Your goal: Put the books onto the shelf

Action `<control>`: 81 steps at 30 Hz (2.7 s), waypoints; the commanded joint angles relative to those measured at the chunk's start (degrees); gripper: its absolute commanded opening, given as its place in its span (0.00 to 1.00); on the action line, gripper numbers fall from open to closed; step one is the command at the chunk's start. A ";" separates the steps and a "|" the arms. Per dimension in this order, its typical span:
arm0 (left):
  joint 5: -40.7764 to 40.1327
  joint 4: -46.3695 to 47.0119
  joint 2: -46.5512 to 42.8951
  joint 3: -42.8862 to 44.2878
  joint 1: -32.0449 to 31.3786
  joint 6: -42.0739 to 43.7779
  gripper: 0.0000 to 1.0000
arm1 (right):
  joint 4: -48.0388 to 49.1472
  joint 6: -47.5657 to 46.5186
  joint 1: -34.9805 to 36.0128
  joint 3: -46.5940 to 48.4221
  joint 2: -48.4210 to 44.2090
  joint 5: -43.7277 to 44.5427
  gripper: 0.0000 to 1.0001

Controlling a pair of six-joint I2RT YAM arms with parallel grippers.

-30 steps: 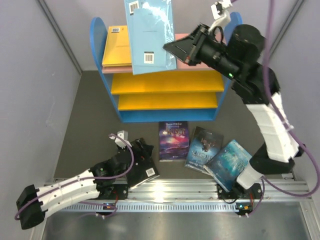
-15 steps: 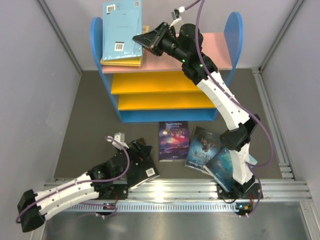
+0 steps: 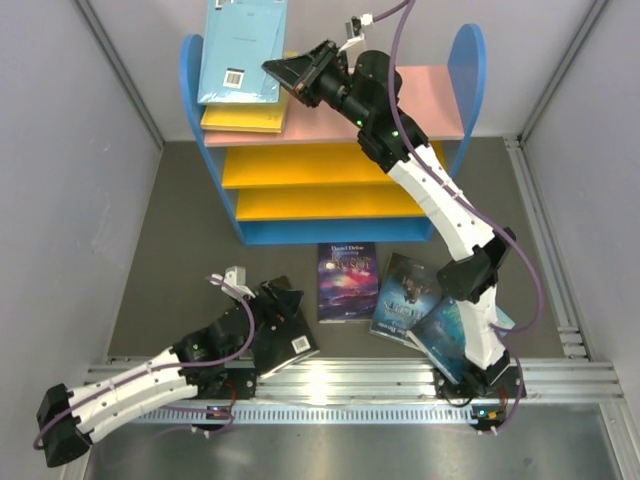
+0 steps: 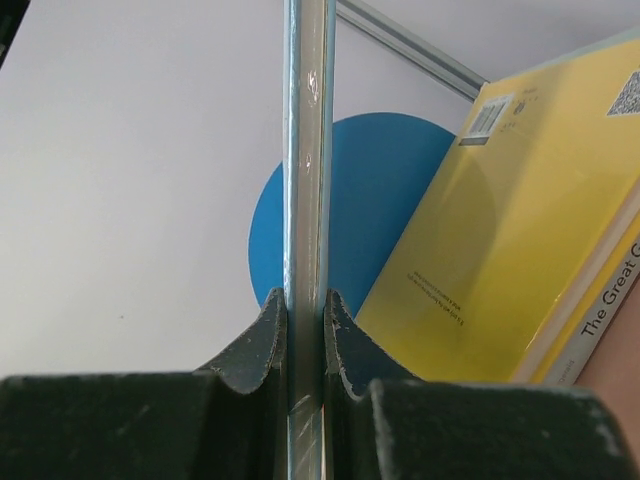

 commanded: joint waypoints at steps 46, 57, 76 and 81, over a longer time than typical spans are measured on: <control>-1.18 0.30 -1.89 -0.89 0.05 -1.07 0.89 | -20.54 -15.67 0.34 -6.37 -9.86 -0.43 1.00; -1.27 0.38 -1.72 -0.89 0.05 -1.07 0.89 | -14.22 -17.78 -7.66 -19.55 -21.11 -0.17 0.50; -1.36 0.47 -1.54 -1.06 0.05 -1.34 0.88 | -8.68 -20.77 -1.86 -7.08 -3.63 7.30 0.00; -1.27 0.38 -1.98 -1.06 0.05 -1.34 0.88 | -8.67 -22.17 0.94 -4.71 -2.66 12.04 0.00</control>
